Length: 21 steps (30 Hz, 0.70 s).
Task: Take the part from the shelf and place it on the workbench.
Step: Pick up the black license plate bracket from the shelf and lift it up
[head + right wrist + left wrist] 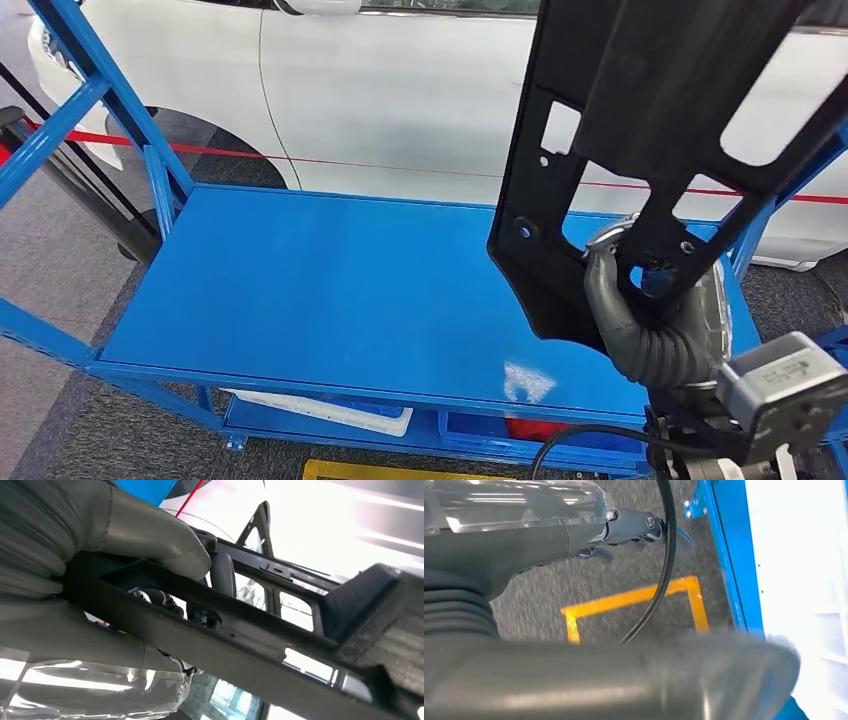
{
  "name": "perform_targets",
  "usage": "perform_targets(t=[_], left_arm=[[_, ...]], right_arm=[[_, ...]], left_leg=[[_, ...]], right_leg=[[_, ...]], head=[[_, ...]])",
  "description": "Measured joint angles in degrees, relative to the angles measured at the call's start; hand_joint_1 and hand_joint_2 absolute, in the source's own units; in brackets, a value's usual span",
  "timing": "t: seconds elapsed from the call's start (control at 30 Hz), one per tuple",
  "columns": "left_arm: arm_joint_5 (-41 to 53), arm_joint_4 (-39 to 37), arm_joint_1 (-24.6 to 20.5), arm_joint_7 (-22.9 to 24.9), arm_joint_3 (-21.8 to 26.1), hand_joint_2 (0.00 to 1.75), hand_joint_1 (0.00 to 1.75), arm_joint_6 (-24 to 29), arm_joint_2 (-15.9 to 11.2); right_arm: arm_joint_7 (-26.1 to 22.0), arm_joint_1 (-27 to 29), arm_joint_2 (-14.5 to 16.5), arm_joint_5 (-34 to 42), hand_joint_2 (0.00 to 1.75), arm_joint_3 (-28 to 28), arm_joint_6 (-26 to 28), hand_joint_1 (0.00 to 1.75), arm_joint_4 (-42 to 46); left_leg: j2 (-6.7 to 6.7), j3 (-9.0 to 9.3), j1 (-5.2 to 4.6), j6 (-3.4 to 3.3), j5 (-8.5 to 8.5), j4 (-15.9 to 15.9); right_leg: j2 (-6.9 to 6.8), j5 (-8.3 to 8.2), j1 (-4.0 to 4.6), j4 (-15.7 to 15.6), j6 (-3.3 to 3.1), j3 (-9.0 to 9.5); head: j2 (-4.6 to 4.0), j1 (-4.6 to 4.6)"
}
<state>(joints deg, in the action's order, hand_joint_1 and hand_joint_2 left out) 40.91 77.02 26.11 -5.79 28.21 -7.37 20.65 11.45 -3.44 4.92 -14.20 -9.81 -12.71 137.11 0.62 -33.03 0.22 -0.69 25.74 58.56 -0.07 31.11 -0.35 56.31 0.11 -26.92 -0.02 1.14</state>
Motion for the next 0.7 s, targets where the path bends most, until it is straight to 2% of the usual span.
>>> perform_targets(t=[0.27,0.53,0.7], left_arm=[[-6.5,-1.7,0.0,-1.4,-2.0,0.00,0.00,-1.0,0.1],[-6.8,-2.8,0.0,-1.9,-3.0,0.00,0.00,-1.3,0.1],[-4.6,-3.1,0.0,-0.4,-3.4,0.00,0.00,-0.7,0.1]], right_arm=[[-5.7,12.0,0.0,0.7,1.75,0.0,-0.5,1.75,4.9],[-7.4,18.4,1.3,2.0,1.75,0.2,-2.0,1.75,6.0],[-8.4,20.0,2.4,2.3,1.75,0.5,-3.3,1.75,6.5]], left_leg=[[0.00,0.00,0.00,-0.01,0.14,0.0],[-0.02,0.03,0.00,-0.01,0.14,0.0],[-0.02,0.03,0.00,-0.01,0.14,0.0]], right_leg=[[0.03,0.10,0.00,0.0,0.07,0.00],[0.03,0.12,0.00,0.0,0.08,0.02],[0.03,0.13,0.00,0.0,0.07,0.02]], head=[[0.00,0.00],[0.00,0.00],[0.00,-0.01]])
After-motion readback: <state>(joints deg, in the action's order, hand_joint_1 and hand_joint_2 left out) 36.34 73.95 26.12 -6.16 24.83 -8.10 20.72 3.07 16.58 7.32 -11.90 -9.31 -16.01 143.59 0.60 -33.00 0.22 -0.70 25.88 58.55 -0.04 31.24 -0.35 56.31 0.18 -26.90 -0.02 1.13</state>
